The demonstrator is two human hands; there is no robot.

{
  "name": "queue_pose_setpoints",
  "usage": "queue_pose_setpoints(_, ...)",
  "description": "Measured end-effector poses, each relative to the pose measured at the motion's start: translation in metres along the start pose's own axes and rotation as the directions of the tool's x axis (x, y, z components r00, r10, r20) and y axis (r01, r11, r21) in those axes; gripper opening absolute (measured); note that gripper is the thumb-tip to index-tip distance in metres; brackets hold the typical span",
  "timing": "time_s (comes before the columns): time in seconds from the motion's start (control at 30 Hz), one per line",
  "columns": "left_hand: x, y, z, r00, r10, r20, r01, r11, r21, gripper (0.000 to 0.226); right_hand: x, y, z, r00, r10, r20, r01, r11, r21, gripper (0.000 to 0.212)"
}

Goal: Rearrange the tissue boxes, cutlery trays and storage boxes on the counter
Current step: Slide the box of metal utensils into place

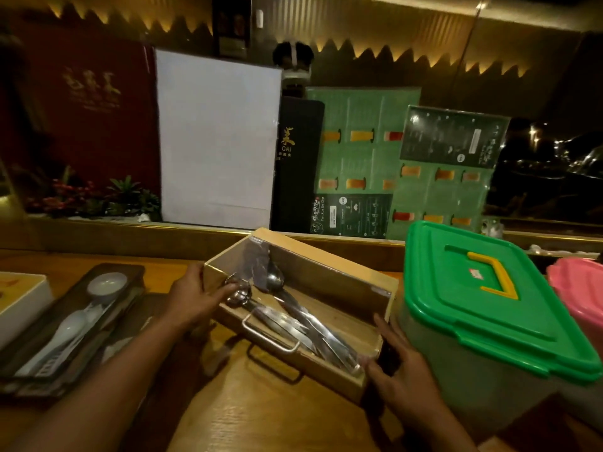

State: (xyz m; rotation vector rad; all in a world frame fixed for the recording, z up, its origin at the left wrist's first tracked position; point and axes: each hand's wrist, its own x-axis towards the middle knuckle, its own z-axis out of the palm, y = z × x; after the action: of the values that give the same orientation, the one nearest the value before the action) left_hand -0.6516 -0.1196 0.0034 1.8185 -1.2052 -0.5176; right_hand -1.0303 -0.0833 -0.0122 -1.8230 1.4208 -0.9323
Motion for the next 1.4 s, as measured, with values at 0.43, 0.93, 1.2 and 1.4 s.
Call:
queue_pose_setpoints(0.43, -0.068, -0.003, -0.008, 0.990, -0.083, -0.111, 0.078, 0.996, -0.047, 0.059, 0.000, 0.016, 0.003, 0.995, -0.051, -0.087, 0.046, 0.998, -0.053, 0.061)
queue_pose_setpoints(0.93, -0.148, -0.013, -0.034, 0.970, -0.194, -0.143, 0.188, 0.980, -0.057, 0.053, -0.011, 0.022, -0.006, 0.995, -0.096, -0.041, 0.097, 0.995, 0.018, 0.065)
queue_pose_setpoints(1.2, -0.168, -0.010, -0.034, 0.980, -0.169, -0.103, 0.164, 0.985, -0.054, 0.060, -0.017, 0.030, -0.005, 0.995, -0.093, -0.044, 0.096, 0.992, 0.075, 0.069)
queue_pose_setpoints(1.4, -0.170, -0.002, -0.025, 0.979, -0.181, -0.092, 0.169, 0.978, -0.122, 0.061, -0.027, 0.023, -0.011, 0.995, -0.095, 0.025, 0.091, 0.990, 0.107, 0.070)
